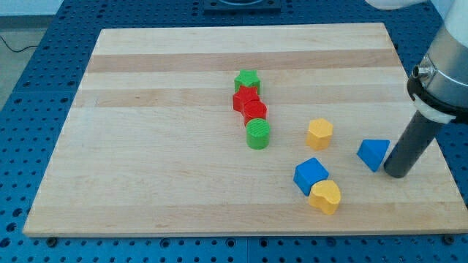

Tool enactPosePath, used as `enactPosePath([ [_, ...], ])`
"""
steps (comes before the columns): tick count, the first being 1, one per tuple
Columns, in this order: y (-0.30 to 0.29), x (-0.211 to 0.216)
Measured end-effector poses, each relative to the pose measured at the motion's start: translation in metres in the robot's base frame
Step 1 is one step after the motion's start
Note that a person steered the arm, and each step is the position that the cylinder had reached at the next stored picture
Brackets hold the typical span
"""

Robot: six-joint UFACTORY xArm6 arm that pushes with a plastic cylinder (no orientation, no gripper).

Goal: Push the yellow hexagon into the blue triangle

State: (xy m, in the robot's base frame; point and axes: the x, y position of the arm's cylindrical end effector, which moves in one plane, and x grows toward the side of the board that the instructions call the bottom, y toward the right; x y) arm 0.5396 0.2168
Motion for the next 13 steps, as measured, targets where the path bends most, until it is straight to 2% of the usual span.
enactPosePath([
  [1, -0.006, -0.010],
  [3, -0.073, -0.028],
  [7, -0.113, -0.027],
  [8, -0.121, -0.039],
  [9, -0.121, -0.057],
  [11, -0.135, -0.062],
  [13, -0.097, -0.093],
])
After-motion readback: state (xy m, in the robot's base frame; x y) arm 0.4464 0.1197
